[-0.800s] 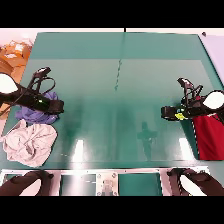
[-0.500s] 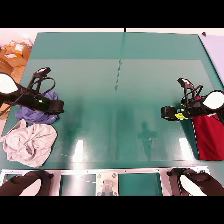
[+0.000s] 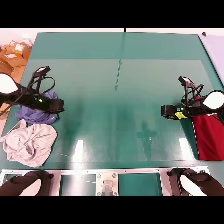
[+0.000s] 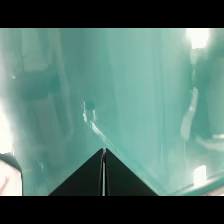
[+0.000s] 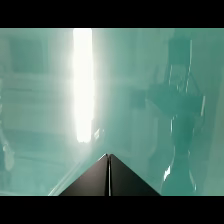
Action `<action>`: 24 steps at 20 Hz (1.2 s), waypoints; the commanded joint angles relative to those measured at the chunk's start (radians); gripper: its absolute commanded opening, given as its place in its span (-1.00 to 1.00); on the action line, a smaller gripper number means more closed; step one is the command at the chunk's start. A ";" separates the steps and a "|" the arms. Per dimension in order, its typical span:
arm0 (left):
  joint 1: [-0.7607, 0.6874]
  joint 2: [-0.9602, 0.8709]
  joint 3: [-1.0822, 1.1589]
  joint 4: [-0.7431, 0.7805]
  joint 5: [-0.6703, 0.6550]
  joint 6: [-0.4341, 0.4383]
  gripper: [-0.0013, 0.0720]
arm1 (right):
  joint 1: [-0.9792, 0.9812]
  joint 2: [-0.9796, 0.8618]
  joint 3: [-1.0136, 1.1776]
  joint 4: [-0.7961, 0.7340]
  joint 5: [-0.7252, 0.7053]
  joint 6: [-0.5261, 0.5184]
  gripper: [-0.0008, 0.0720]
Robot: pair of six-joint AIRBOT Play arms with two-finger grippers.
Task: Fold the shirts.
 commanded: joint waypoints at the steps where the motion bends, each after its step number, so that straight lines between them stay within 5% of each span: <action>1: 0.000 0.000 0.000 -0.013 0.125 0.002 -0.88 | 0.001 0.001 -0.001 0.002 -0.023 0.000 -0.94; 2: 0.000 -0.001 0.000 0.019 0.163 0.002 -0.87 | 0.001 0.001 -0.002 0.002 -0.038 0.000 -0.94; 3: 0.000 -0.001 0.000 0.092 0.201 0.001 -0.49 | 0.001 0.001 -0.002 0.002 -0.050 0.000 -0.93; 4: 0.000 -0.002 0.000 0.214 0.249 -0.012 0.98 | 0.001 0.001 -0.002 0.002 -0.053 0.000 -0.88; 6: 0.021 -0.005 -0.019 0.478 0.315 -0.133 0.98 | 0.001 0.000 -0.002 0.002 -0.056 0.000 -0.43; 7: 0.059 -0.017 -0.032 0.564 0.323 -0.171 0.98 | 0.001 0.000 -0.002 0.002 -0.066 0.000 -0.37; 9: 0.171 -0.087 -0.050 0.579 0.328 -0.183 0.98 | 0.001 0.000 -0.002 0.002 -0.100 0.000 -0.26; 11: 0.262 -0.192 -0.057 0.547 0.346 -0.182 0.98 | 0.001 0.000 -0.002 0.002 -0.135 0.000 0.15; 12: 0.288 -0.245 -0.057 0.530 0.369 -0.175 0.99 | 0.001 0.000 -0.002 0.003 -0.148 0.000 0.17; 16: 0.307 -0.404 -0.057 0.476 0.429 -0.175 0.96 | 0.001 0.001 -0.002 0.006 -0.158 0.000 0.16; 17: 0.307 -0.422 -0.057 0.461 0.420 -0.175 0.63 | 0.000 0.001 -0.002 0.011 -0.158 0.000 0.15; 19: 0.307 -0.425 -0.050 0.452 0.392 -0.164 -0.87 | 0.001 0.001 -0.002 0.022 -0.158 0.000 0.09; 24: 0.257 -0.387 0.189 0.403 0.171 -0.058 -0.89 | 0.000 0.001 -0.002 0.021 -0.154 0.000 -0.80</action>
